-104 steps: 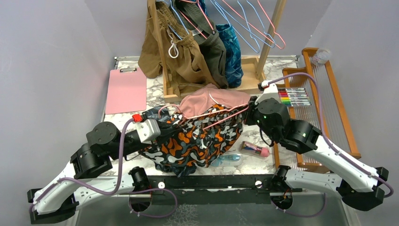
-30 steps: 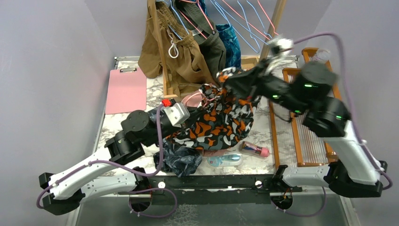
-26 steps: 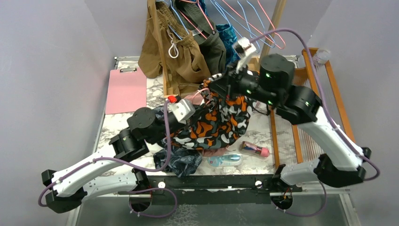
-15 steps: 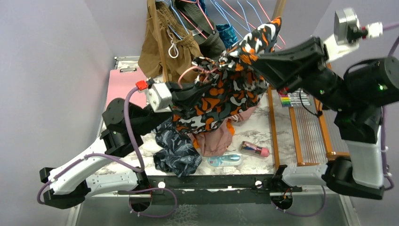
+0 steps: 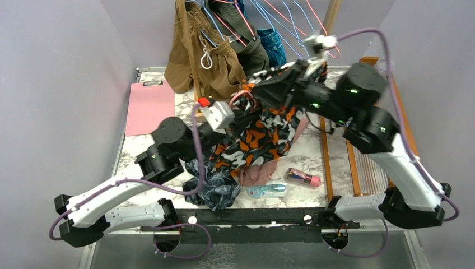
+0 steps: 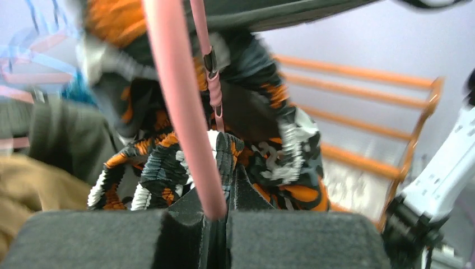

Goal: Place the shorts on the hanger
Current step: Hang the shorts on the hanger.

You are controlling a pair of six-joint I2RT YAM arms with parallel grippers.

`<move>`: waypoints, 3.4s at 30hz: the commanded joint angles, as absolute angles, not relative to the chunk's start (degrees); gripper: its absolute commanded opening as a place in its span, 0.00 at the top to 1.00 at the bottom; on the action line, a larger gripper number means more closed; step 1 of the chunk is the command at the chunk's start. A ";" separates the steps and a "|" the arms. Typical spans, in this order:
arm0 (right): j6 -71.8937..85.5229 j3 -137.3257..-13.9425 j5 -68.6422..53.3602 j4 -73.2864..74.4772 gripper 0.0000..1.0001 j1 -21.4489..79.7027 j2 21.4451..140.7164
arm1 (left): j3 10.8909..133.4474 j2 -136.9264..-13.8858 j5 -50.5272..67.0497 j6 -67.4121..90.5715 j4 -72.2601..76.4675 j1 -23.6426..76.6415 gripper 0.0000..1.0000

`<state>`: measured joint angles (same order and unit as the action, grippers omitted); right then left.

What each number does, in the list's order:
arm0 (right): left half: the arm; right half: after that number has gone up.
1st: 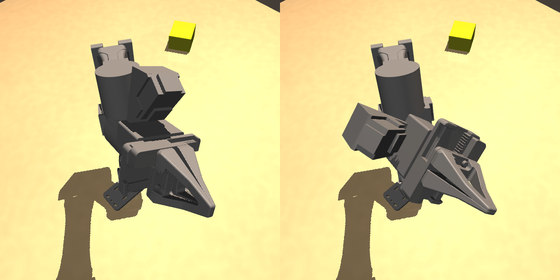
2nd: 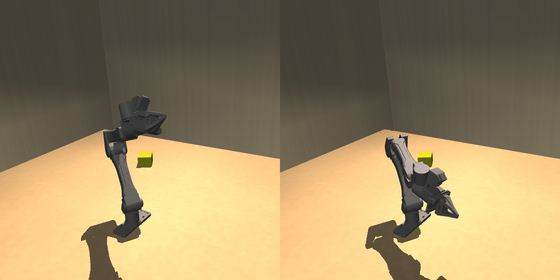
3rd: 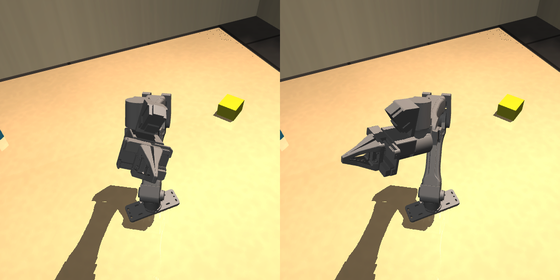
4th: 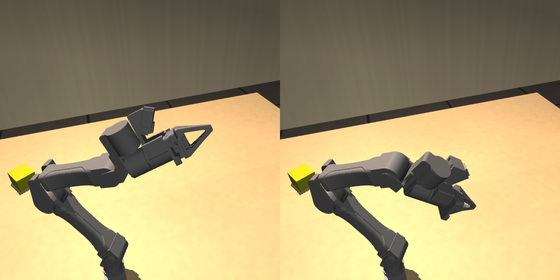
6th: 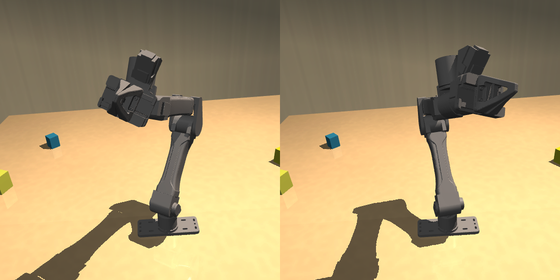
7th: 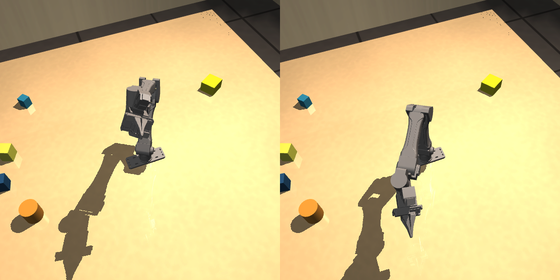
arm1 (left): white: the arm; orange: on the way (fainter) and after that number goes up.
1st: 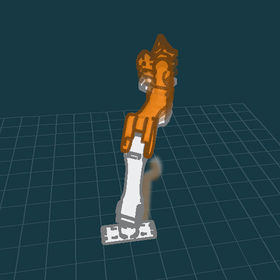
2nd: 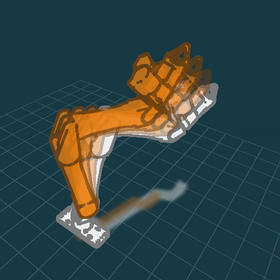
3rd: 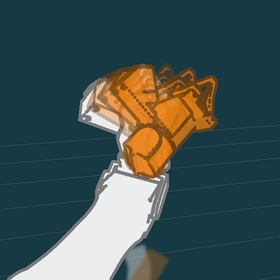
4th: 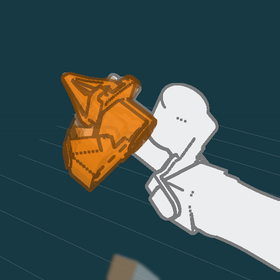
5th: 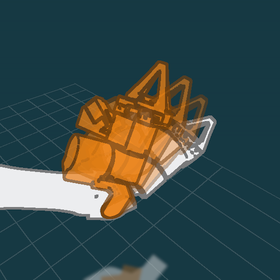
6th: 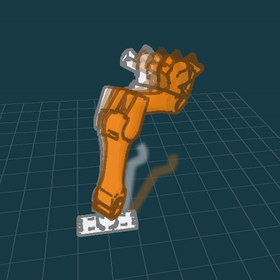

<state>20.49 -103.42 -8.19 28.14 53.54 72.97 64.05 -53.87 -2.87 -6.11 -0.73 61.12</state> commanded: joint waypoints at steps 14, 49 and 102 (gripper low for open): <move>23.80 -80.71 -3.60 21.76 0.99 55.01 59.00 | 55.23 -46.66 1.50 -2.40 9.96 61.70 1.00; 11.84 -78.13 32.23 42.66 0.99 55.02 61.38 | 40.68 -52.47 -0.09 2.30 18.05 61.53 1.00; 1.67 -89.22 -9.30 47.36 0.20 55.11 61.71 | 40.54 -43.55 -1.98 3.18 16.93 61.08 1.00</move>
<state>7.18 -85.30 -4.03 44.77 55.02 64.86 40.64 -47.59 -6.68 2.24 14.52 61.21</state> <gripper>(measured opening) 0.794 0.027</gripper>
